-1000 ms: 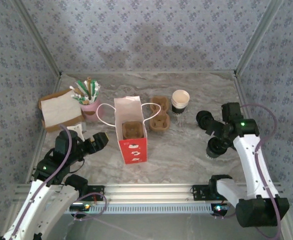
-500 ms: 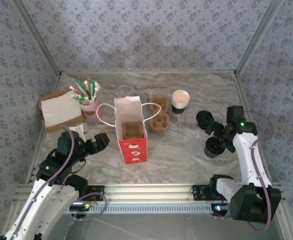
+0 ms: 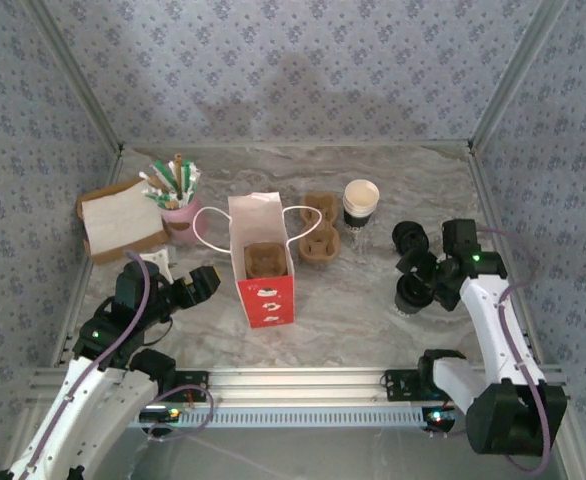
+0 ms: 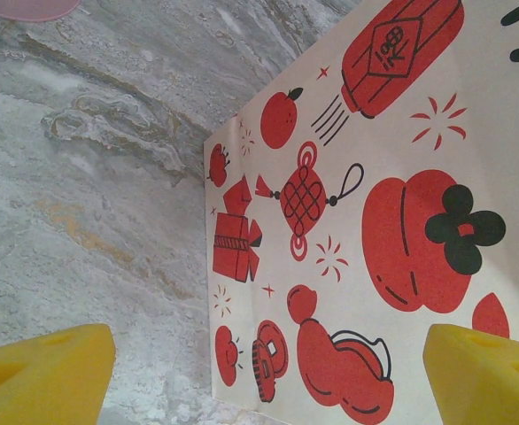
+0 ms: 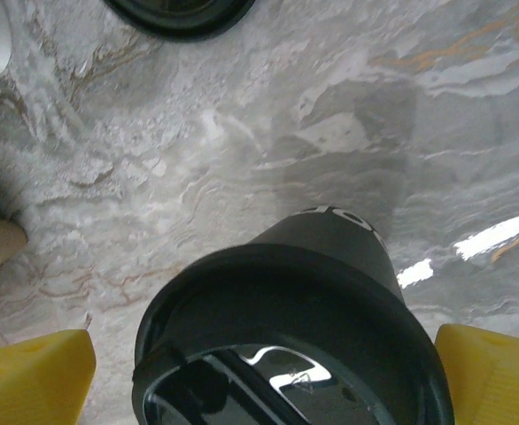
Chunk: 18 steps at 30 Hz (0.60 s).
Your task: Pack the takeout coffee
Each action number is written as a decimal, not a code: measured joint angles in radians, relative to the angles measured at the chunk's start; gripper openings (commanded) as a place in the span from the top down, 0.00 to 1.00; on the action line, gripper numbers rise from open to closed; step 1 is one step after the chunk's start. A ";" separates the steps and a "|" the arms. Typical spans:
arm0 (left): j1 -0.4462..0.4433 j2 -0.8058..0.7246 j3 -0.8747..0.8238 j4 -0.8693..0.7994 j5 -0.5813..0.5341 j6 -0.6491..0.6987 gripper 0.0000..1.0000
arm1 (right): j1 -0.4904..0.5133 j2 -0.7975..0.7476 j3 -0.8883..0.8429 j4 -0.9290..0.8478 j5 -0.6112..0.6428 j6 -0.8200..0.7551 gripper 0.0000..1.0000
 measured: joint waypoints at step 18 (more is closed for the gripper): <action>0.000 -0.003 -0.006 0.000 0.004 0.000 0.09 | 0.198 -0.061 -0.014 -0.101 0.123 0.166 0.00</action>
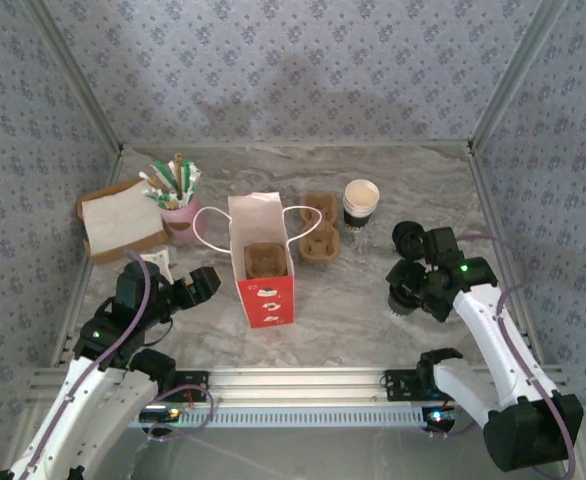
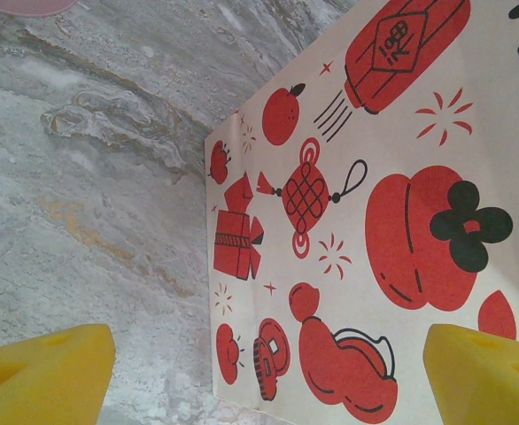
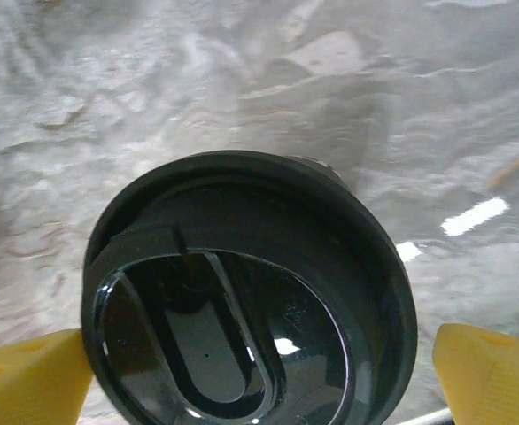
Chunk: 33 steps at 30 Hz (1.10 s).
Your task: Pack the takeout coffee
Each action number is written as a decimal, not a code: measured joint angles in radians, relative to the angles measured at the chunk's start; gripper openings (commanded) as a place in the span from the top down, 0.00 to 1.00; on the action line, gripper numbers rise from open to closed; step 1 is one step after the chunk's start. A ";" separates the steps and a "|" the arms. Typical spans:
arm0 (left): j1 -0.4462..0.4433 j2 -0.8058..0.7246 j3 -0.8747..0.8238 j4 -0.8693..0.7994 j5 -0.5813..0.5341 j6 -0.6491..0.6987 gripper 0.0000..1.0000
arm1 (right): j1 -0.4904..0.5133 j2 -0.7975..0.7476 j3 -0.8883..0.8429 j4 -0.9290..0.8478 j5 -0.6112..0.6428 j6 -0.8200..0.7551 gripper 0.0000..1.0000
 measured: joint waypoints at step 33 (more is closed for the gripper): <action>0.000 0.037 -0.014 0.081 0.000 -0.003 0.06 | -0.043 0.143 0.238 -0.117 0.048 -0.304 0.03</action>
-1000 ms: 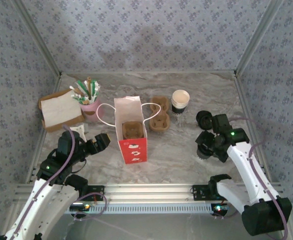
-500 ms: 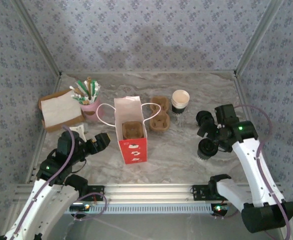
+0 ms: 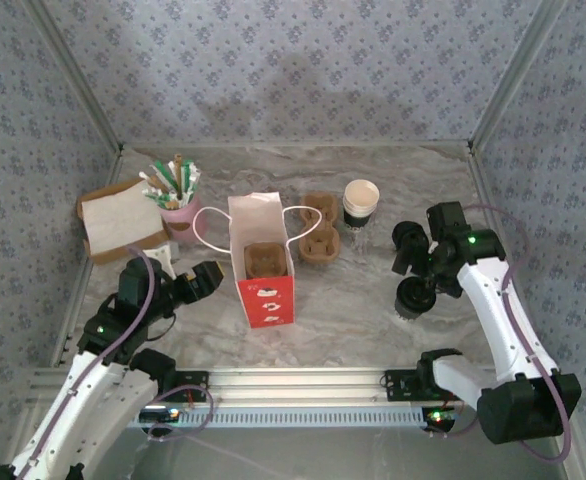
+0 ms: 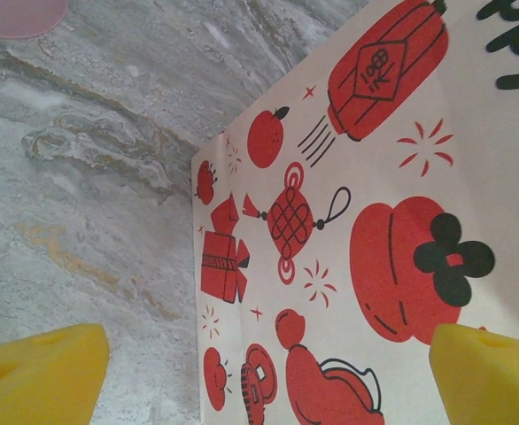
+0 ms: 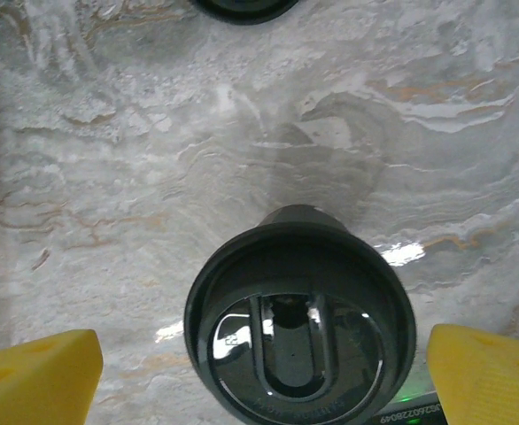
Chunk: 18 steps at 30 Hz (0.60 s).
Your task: Pack the takeout coffee
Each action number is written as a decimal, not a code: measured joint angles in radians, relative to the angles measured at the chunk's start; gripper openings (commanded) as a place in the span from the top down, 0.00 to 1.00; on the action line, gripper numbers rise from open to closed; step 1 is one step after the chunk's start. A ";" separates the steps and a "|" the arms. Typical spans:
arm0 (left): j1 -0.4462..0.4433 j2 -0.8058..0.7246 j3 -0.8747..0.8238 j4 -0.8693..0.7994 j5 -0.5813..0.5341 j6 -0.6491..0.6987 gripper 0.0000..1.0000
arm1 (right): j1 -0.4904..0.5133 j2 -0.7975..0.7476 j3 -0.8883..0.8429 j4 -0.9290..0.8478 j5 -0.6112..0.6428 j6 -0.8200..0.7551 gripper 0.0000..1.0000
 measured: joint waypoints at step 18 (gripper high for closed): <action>0.000 0.008 -0.013 0.036 0.003 0.000 0.06 | 0.029 -0.014 -0.089 0.017 0.017 0.077 0.09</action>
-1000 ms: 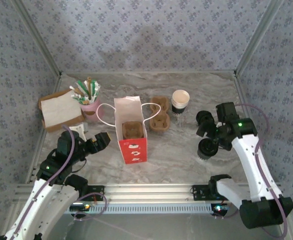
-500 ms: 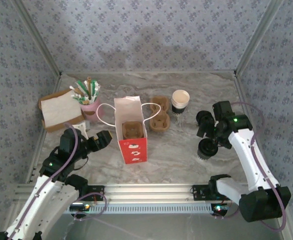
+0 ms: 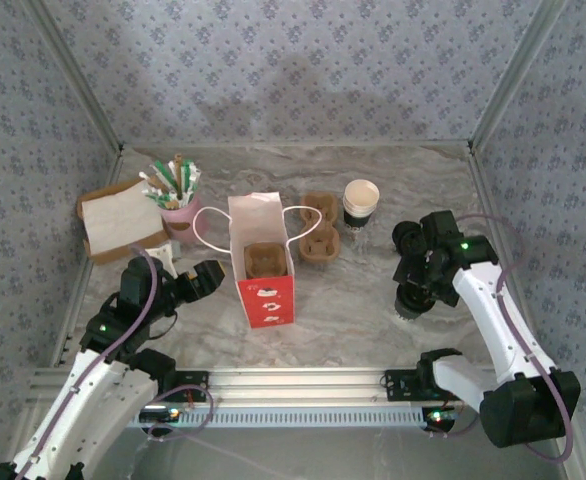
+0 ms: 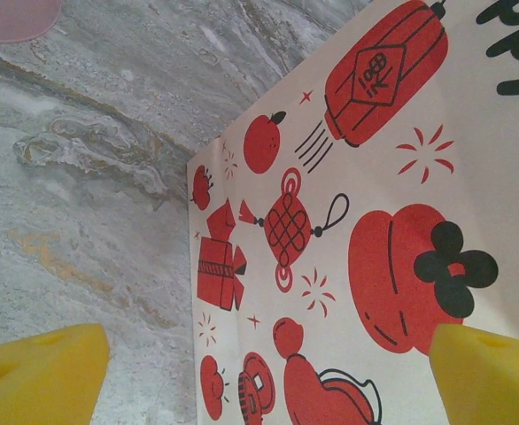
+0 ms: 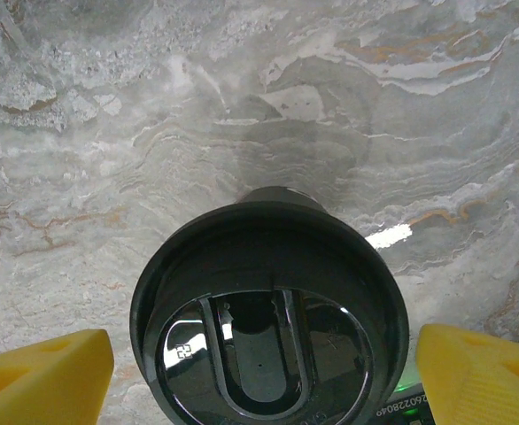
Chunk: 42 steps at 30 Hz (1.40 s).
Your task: Pack the takeout coffee
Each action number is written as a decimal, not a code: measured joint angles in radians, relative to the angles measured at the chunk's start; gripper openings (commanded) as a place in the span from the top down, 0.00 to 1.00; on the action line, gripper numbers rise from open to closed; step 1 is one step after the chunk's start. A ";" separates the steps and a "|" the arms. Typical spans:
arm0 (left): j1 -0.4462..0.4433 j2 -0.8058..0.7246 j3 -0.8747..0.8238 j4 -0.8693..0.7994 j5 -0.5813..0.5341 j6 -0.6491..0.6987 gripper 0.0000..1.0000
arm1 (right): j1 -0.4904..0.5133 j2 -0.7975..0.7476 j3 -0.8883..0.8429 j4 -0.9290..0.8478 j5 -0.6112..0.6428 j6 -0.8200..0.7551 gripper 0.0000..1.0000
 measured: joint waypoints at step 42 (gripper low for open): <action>0.001 0.049 0.000 0.037 0.023 0.000 0.06 | 0.005 0.103 0.022 -0.039 -0.038 -0.015 0.09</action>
